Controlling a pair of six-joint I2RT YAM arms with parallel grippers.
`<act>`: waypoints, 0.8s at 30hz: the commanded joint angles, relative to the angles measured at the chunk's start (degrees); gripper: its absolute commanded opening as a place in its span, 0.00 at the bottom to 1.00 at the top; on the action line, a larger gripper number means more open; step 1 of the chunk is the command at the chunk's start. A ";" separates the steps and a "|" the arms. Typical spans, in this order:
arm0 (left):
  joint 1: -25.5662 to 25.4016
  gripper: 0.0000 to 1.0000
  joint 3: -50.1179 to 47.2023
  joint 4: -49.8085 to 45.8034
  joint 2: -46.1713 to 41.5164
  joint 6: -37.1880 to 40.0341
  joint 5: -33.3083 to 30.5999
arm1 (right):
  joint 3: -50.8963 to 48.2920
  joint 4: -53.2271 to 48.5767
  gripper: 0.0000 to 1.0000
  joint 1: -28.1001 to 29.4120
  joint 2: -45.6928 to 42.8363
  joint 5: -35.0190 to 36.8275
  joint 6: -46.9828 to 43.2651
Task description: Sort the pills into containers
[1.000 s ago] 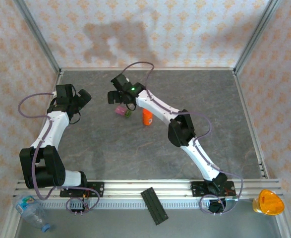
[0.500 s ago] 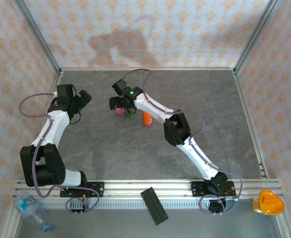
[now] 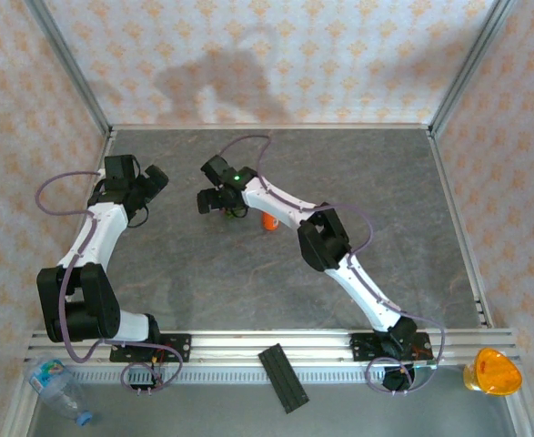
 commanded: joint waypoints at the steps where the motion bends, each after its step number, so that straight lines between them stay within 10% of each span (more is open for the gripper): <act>1: 0.43 1.00 0.69 0.06 0.27 -0.71 0.78 | -2.23 -1.57 0.94 2.05 -4.96 2.32 0.71; 24: 0.43 1.00 -0.30 2.14 1.20 -2.29 2.26 | 0.59 -4.79 0.85 3.00 0.41 12.87 5.89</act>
